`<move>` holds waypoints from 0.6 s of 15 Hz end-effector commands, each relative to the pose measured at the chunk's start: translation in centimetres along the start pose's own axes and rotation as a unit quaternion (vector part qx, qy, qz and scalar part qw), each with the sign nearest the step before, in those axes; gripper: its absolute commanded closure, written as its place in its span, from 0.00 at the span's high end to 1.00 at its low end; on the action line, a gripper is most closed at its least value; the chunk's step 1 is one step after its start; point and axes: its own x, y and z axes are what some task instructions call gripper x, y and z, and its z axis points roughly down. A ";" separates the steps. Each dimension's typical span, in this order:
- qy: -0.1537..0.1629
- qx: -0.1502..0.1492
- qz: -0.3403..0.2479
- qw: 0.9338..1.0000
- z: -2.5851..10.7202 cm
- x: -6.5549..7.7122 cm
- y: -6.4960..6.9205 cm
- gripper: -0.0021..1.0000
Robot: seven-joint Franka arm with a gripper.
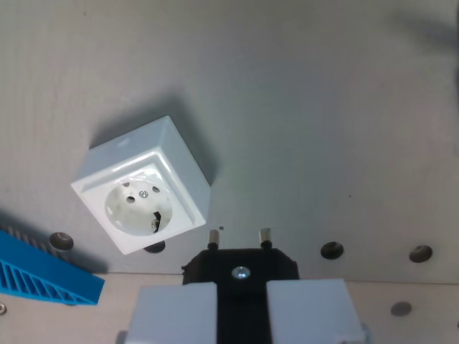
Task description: Move above the white socket
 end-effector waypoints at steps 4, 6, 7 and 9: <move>0.063 -0.024 -0.133 0.989 2.4 -2.2 -1.6 0.00; 0.061 -0.025 -0.147 0.987 3.3 -2.5 -2.1 0.00; 0.060 -0.025 -0.152 0.986 3.7 -2.7 -2.4 0.00; 0.055 -0.026 -0.162 0.985 4.6 -3.0 -2.9 0.00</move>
